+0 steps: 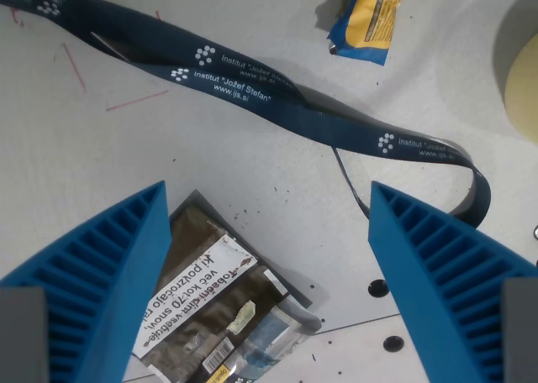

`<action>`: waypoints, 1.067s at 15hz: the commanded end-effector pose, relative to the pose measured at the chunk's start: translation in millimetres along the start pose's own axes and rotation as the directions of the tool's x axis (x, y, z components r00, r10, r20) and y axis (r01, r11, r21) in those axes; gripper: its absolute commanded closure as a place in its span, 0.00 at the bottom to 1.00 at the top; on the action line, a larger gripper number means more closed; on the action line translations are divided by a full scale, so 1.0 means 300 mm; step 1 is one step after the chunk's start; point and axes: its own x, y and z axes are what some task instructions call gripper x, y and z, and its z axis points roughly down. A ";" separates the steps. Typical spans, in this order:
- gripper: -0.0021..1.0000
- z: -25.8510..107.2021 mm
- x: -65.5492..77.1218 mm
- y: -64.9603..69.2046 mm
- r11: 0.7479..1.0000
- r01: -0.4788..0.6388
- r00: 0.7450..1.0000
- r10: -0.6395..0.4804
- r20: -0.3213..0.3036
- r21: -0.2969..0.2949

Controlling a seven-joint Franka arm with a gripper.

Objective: Move above the blue bag

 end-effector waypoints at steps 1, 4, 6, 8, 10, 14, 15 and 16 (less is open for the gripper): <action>0.00 0.007 0.010 0.007 0.999 -0.034 0.999 0.034 -0.010 0.001; 0.00 0.022 0.022 0.017 0.998 -0.060 0.998 0.060 -0.017 0.002; 0.00 0.035 0.032 0.025 0.997 -0.082 0.996 0.082 -0.019 0.002; 0.00 0.049 0.045 0.035 0.994 -0.105 0.994 0.105 -0.019 0.003; 0.00 0.064 0.058 0.045 0.991 -0.132 0.991 0.132 -0.015 0.003; 0.00 0.099 0.090 0.071 0.984 -0.180 0.984 0.180 -0.006 0.002; 0.00 0.110 0.098 0.078 0.981 -0.194 0.981 0.194 -0.005 0.003; 0.00 0.121 0.108 0.086 0.978 -0.207 0.978 0.207 -0.002 0.003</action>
